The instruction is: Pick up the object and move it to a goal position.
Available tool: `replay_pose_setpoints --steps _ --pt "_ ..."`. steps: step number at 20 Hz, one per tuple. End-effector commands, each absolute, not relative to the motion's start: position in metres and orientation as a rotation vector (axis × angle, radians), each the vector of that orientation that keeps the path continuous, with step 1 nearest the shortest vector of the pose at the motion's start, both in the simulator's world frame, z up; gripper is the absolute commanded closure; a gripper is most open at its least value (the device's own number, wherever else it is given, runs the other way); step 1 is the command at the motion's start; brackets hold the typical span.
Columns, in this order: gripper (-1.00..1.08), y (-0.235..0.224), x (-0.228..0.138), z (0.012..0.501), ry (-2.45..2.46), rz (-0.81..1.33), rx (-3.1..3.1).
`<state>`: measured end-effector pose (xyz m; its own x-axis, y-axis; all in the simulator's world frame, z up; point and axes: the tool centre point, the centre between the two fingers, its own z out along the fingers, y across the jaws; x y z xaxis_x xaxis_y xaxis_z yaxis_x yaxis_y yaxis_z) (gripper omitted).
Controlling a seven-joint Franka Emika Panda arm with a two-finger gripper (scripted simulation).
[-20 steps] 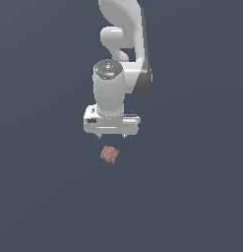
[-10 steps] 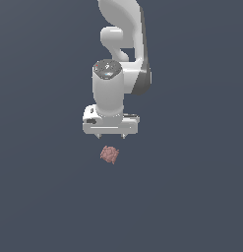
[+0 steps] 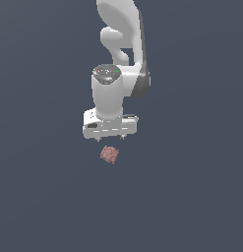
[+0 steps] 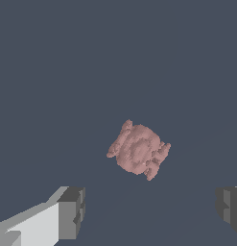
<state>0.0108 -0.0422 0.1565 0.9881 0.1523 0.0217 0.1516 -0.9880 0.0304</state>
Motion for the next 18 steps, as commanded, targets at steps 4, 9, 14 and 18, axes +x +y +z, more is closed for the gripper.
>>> replay_pose_setpoints --steps 4,9,14,18 --pt "-0.92 -0.044 0.012 0.147 0.446 0.026 3.079" --pt "-0.92 -0.046 0.014 0.138 0.655 0.015 3.043" --pt "-0.92 -0.048 0.015 0.129 0.860 0.007 2.994" --pt "-0.92 -0.050 0.017 0.121 1.022 0.001 2.945"
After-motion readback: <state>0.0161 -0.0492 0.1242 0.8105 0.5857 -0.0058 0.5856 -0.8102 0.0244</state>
